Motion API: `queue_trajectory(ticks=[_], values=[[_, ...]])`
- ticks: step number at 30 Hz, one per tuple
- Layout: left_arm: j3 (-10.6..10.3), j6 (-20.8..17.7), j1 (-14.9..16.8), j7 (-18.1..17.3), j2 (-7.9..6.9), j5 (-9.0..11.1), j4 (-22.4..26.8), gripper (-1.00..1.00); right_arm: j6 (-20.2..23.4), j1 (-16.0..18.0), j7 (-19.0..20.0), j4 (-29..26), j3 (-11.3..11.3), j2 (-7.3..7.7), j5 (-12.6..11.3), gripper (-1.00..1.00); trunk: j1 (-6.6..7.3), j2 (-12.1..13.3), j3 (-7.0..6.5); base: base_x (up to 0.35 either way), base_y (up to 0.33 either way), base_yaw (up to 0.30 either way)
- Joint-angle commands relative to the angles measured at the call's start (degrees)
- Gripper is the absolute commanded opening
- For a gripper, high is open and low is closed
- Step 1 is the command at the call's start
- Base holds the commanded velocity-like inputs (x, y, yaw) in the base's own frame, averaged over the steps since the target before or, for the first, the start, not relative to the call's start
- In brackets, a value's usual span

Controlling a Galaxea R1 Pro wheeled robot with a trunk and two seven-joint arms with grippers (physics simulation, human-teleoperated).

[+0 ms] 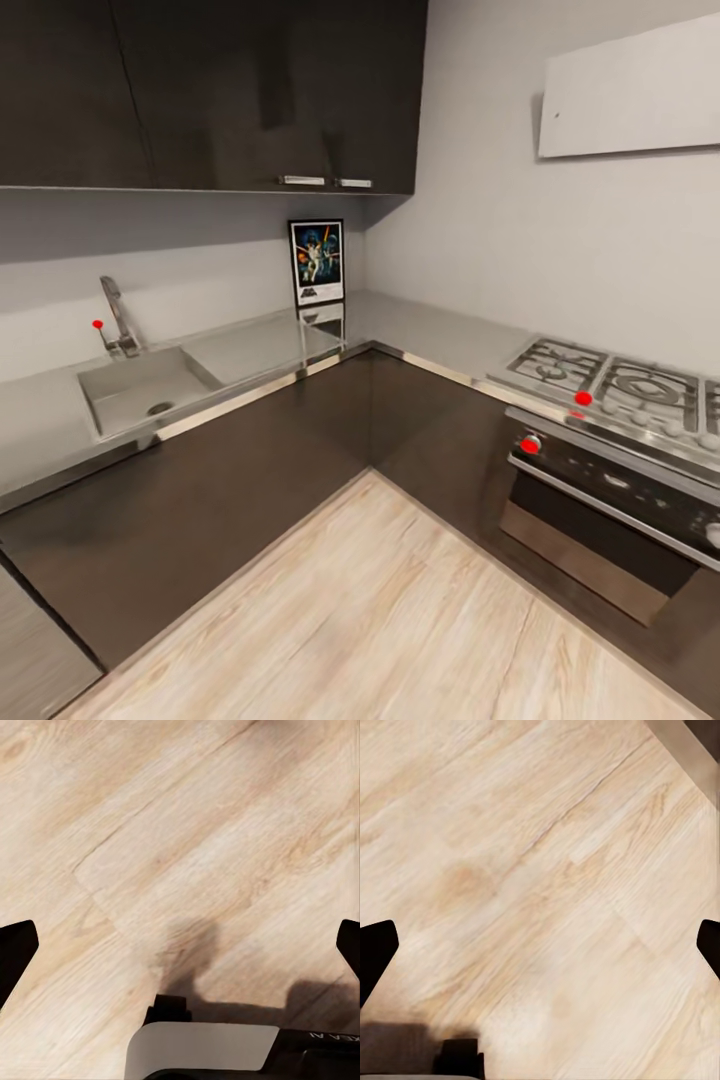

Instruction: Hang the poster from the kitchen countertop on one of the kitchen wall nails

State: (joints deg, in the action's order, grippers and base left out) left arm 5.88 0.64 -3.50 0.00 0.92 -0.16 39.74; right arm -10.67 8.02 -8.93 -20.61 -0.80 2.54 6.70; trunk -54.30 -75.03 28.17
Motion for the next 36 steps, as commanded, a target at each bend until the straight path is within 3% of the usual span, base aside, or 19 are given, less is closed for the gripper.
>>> queue_trajectory(ticks=[1, 34, 35, 36], values=[[0.2, 0.1, 0.0, 0.0, 0.05, 0.0, 0.1, 1.0, -0.1, 0.0, -0.3, 0.1, -0.1, 0.01, 0.6, 1.0, -0.04, 0.0, 0.04, 0.338, 0.0, -0.043], [0.2, 0.1, 0.0, 0.0, 0.05, 0.0, 0.1, 1.0, 0.0, 0.1, -0.4, 0.0, 0.0, 0.01, 0.6, 1.0, -0.04, 0.0, 0.04, 0.327, 0.0, -0.004], [0.0, 3.4, 0.0, -0.2, 0.13, 0.0, 2.0, 1.0, 0.0, 0.0, -0.3, 0.0, 0.1, 0.01, 0.5, 1.0, -0.04, 0.0, 0.04, 0.01, 0.0, 0.0], [0.0, 3.9, 0.0, -0.2, 0.15, 0.0, 3.0, 1.0, 0.0, 0.0, -0.3, 0.0, 0.1, 0.01, 0.5, 1.0, -0.04, 0.0, 0.04, 0.008, 0.0, 0.0]])
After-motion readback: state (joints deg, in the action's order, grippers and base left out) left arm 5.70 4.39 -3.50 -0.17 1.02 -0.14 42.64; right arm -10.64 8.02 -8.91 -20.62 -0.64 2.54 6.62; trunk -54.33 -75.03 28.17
